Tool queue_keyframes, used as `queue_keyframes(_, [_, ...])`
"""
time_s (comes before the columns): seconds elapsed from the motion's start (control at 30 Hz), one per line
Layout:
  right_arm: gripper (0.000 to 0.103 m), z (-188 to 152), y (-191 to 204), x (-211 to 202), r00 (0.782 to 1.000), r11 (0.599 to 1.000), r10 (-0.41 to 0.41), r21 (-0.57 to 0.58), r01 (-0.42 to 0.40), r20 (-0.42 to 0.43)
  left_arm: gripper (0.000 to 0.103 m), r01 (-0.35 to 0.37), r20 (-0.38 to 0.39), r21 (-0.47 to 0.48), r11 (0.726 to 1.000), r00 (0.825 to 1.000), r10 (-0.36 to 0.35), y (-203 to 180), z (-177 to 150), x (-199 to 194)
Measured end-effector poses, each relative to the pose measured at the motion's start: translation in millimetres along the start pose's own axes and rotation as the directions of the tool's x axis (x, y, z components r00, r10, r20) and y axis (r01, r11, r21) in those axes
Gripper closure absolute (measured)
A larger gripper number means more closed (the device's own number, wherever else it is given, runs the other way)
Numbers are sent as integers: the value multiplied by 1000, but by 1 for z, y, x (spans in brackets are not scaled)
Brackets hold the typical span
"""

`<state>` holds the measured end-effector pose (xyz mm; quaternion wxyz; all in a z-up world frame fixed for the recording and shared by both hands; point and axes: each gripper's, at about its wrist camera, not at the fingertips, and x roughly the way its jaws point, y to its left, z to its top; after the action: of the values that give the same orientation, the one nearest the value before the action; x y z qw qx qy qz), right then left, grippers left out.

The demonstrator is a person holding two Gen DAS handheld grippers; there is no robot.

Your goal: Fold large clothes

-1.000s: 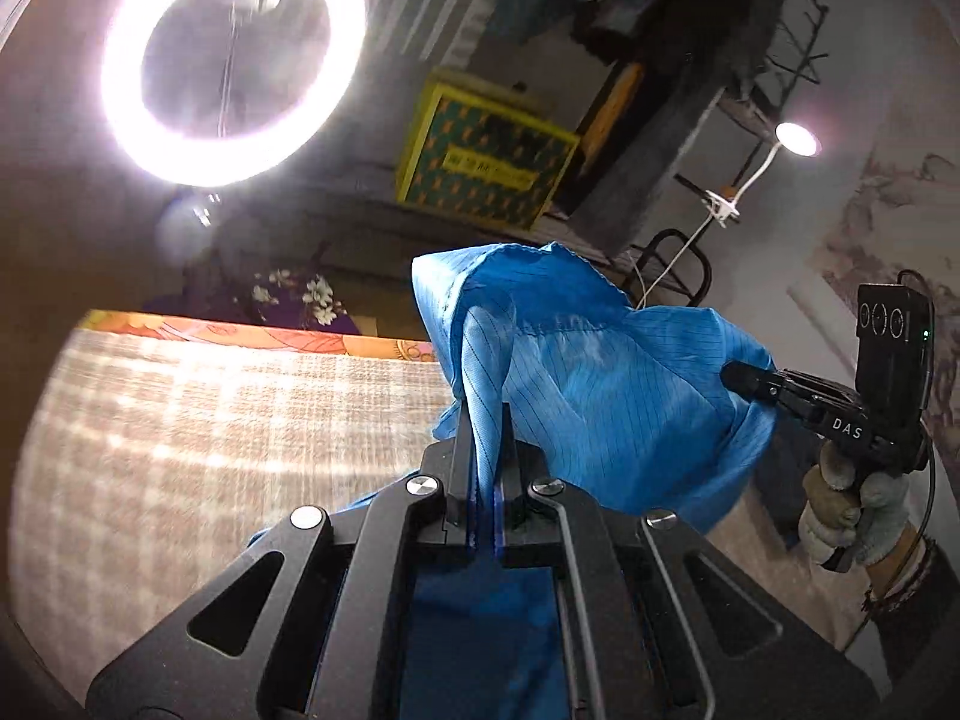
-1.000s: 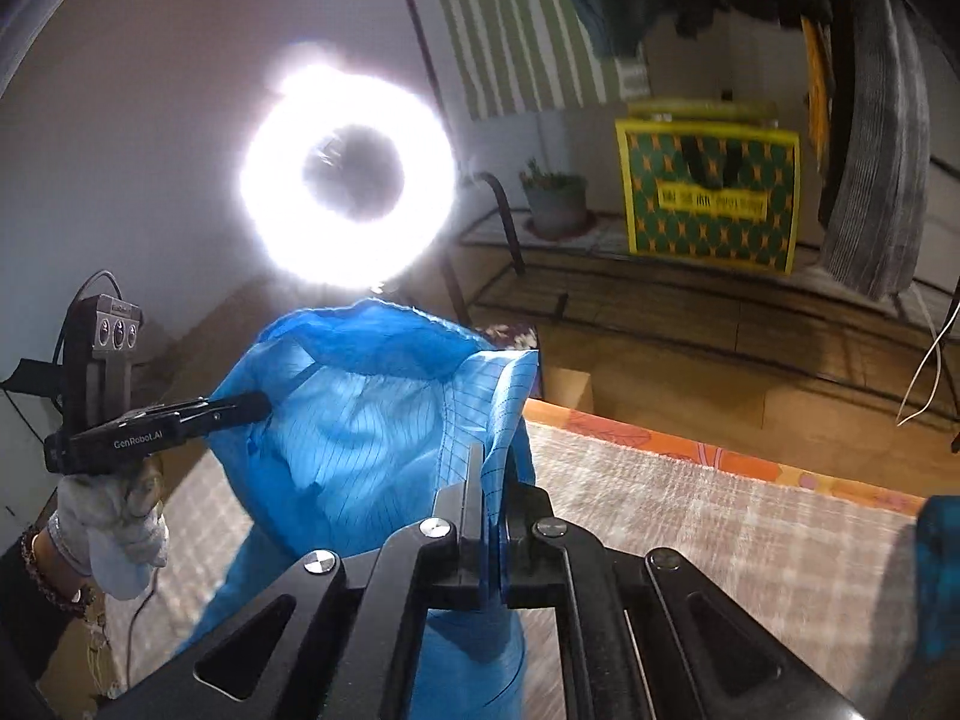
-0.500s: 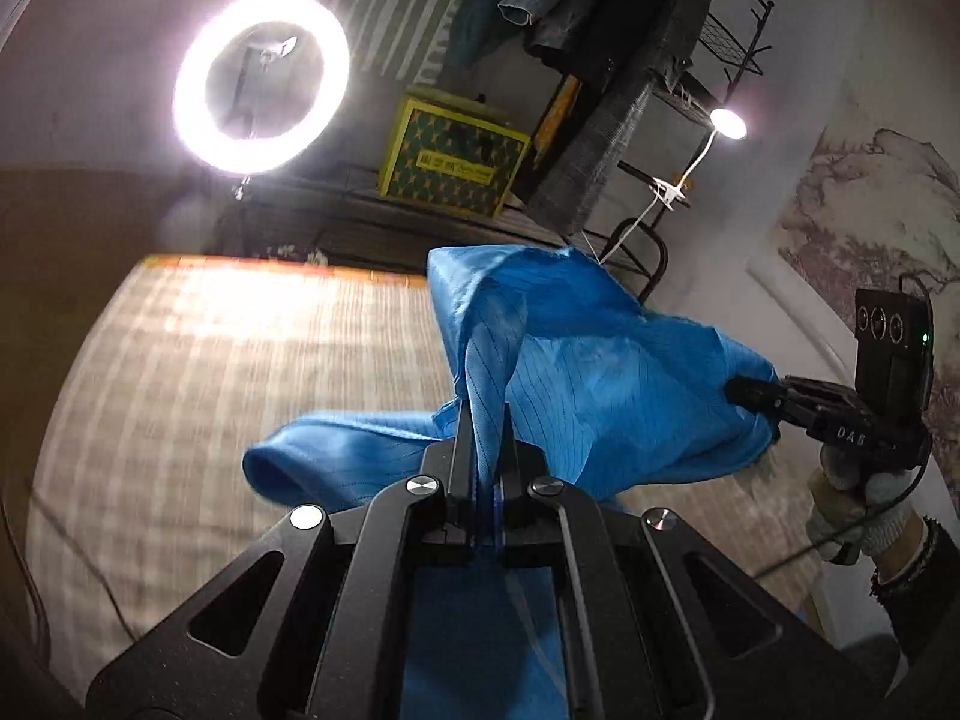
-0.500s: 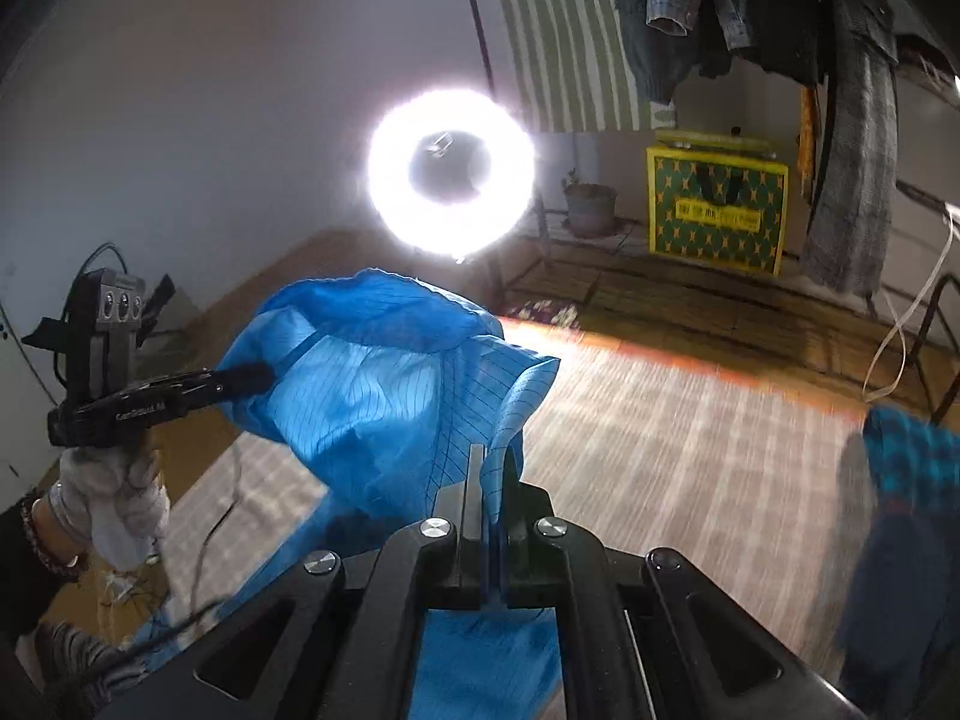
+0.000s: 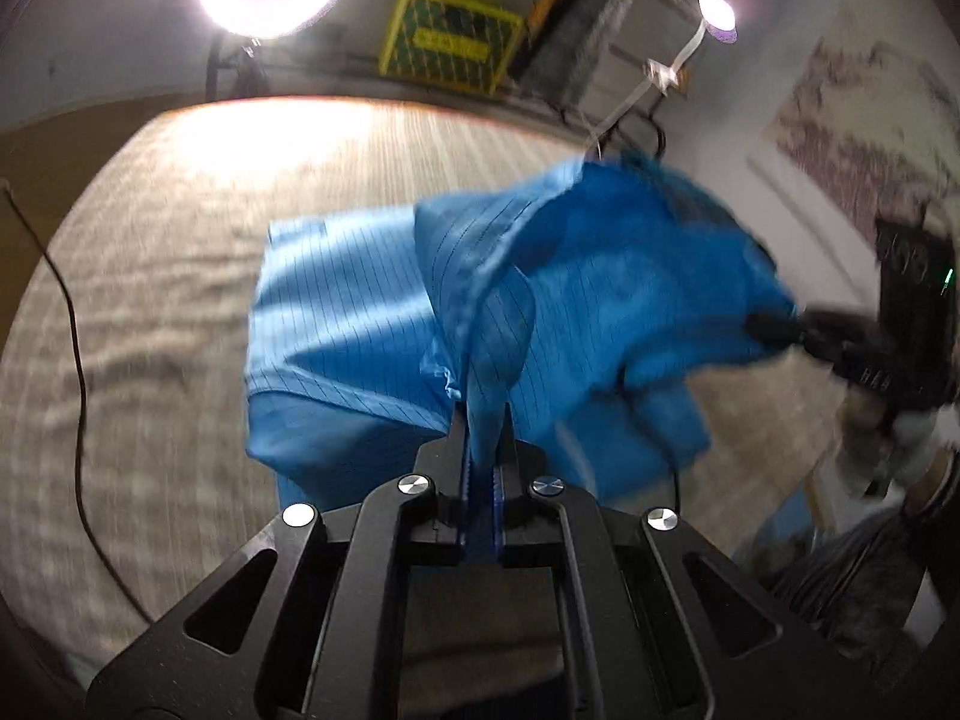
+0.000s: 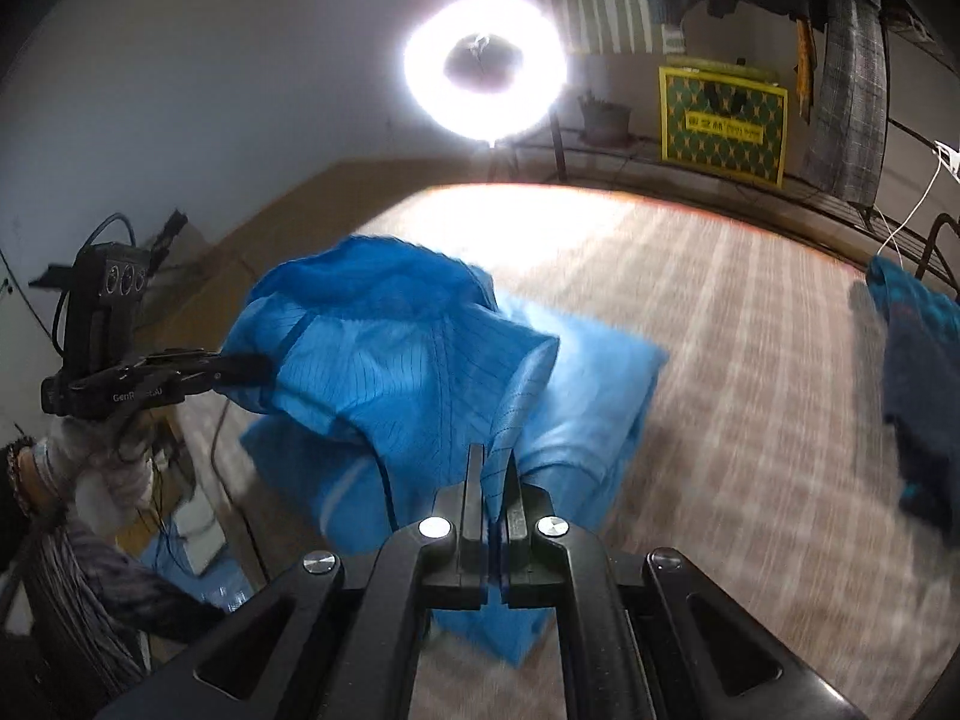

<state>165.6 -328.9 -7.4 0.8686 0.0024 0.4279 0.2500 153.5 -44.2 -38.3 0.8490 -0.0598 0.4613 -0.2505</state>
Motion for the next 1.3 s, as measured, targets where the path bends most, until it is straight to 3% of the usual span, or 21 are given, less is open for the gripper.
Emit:
queue_keyframes(0.1, [84,-13,10,-22,999,999,-24,-24,24,35,99,-8,-20,20,1000,1000,9,-4,-15,-9])
queue_keyframes(0.13, [72,-15,10,-30,998,1000,-16,-14,17,56,94,-1,-18,18,1000,1000,1,-4,-18,-17])
queue_keyframes(0.4, [71,-23,21,-129,971,1000,29,4,-31,237,92,26,151,-12,1000,988,-24,-7,-27,-127])
queue_keyframes(0.47, [70,-25,25,-155,961,1000,25,4,-27,274,83,41,200,-41,998,979,-32,-7,-25,-159])
queue_keyframes(0.5, [70,-26,26,-167,957,1000,26,6,-29,288,74,51,223,-60,997,974,-36,-6,-24,-175])
queue_keyframes(0.57, [70,-28,28,-189,949,999,29,11,-34,314,71,66,263,-91,994,964,-40,-9,-24,-209])
queue_keyframes(0.7, [70,-31,34,-228,942,1000,23,9,-28,335,71,37,289,-96,995,957,-8,-18,-23,-257])
queue_keyframes(0.8, [70,-33,39,-252,942,1000,15,7,-19,335,71,47,273,-127,991,962,-11,-26,-23,-285])
queue_keyframes(0.9, [66,-39,48,-269,944,1000,18,-10,-15,331,55,50,275,-121,991,961,-15,-39,-24,-306])
queue_keyframes(0.93, [61,-43,51,-272,943,1000,20,-15,-16,332,49,48,276,-109,993,961,-16,-42,-24,-308])
queue_keyframes(1.0, [53,-50,57,-268,944,999,36,-21,-31,328,49,43,268,-99,994,963,-15,-45,-26,-296])
queue_keyframes(1.2, [53,-64,57,-198,972,998,56,-1,-57,230,49,58,125,-99,993,991,-46,-33,-41,-196])
queue_keyframes(1.3, [58,-64,55,-156,983,998,56,4,-58,175,49,48,51,-123,991,998,-42,-22,-49,-143])
